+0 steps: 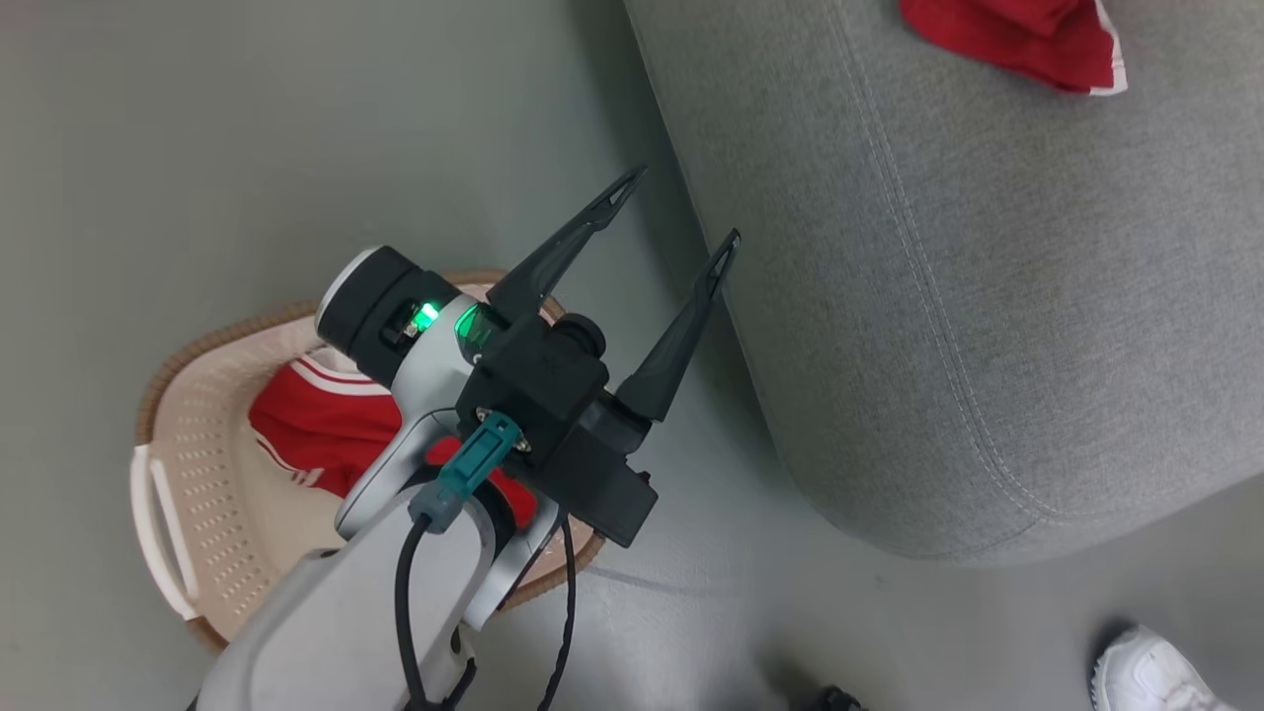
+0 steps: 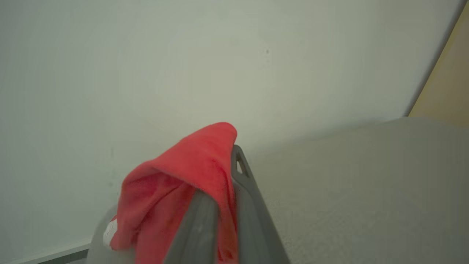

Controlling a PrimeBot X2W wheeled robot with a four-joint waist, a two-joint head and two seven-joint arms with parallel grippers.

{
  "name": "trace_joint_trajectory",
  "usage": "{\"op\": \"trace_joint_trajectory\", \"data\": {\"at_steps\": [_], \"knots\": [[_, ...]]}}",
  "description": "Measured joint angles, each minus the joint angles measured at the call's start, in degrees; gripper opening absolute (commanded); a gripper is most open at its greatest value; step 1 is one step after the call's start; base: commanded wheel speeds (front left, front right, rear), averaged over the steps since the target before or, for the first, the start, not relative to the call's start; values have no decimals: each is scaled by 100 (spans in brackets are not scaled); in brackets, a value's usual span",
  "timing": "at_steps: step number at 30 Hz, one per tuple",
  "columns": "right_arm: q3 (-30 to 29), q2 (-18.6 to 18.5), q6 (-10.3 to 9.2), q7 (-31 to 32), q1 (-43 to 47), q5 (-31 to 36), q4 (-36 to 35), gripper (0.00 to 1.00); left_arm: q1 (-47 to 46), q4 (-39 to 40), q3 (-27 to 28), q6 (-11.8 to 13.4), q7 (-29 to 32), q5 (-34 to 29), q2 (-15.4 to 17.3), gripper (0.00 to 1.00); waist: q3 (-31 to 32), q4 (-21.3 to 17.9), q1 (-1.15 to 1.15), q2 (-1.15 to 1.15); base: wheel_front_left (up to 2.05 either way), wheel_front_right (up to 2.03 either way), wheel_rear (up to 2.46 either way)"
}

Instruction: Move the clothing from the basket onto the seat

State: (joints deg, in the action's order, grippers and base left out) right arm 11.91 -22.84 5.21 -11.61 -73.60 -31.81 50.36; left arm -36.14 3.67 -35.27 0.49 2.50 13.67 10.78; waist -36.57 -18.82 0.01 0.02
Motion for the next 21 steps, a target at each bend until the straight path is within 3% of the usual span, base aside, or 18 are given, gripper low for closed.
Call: {"op": "trace_joint_trajectory", "data": {"at_steps": [11,12,13,14,15,21], "knots": [[185,388,92,-172,612,3,732,3,-101,-179,-4,-49,44,-57,99,100,-384,-253,0,-1,0,0,0],[207,402,93,-193,638,5,766,28,-100,-187,-3,-49,43,-57,104,100,-371,-257,-1,0,0,0,0],[211,417,112,-212,655,5,797,43,-99,-199,-3,-49,40,-57,110,100,-354,-260,-1,-1,0,0,0],[213,430,120,-216,670,5,823,81,-97,-222,-1,-48,33,-57,115,100,-335,-263,-1,-1,0,0,0],[220,438,129,-218,686,5,854,100,-94,-244,0,-48,15,-57,122,100,-313,-266,-2,-1,0,0,0],[390,516,145,-267,967,113,934,100,26,-383,14,-42,-100,-38,130,100,-134,-291,-2,-1,0,0,0]]}}
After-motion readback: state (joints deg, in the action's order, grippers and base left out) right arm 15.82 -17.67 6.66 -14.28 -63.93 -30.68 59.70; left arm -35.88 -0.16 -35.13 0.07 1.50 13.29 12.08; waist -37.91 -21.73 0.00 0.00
